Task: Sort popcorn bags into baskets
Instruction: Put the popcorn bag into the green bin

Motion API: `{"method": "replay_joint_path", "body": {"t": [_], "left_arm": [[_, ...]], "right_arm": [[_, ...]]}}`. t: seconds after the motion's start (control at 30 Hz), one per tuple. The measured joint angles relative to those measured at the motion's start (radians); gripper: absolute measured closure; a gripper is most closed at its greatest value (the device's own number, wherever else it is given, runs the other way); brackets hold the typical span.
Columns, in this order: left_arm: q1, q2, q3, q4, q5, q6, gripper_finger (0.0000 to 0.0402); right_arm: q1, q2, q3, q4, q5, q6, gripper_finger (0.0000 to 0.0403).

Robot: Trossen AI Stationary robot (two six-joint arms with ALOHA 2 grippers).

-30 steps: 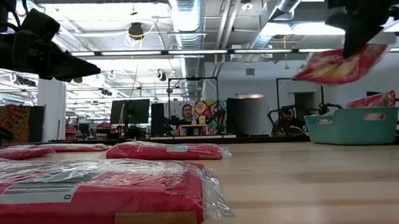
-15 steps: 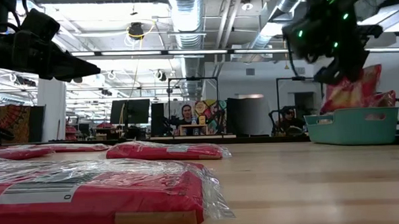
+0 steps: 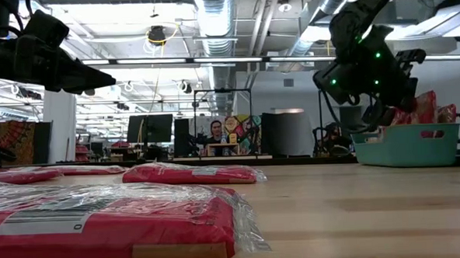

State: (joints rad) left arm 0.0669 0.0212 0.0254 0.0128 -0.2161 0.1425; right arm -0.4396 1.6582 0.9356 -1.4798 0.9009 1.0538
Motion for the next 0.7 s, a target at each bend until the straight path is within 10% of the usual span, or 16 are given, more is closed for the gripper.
{"method": "replay_joint_path", "body": {"t": [0.7], "left_arm": [[0.000,0.000,0.000,0.000,0.000,0.000,0.0266]], "right_arm": [[-0.006,0.014,0.000,0.003,-0.004,0.072,0.0349]]}}
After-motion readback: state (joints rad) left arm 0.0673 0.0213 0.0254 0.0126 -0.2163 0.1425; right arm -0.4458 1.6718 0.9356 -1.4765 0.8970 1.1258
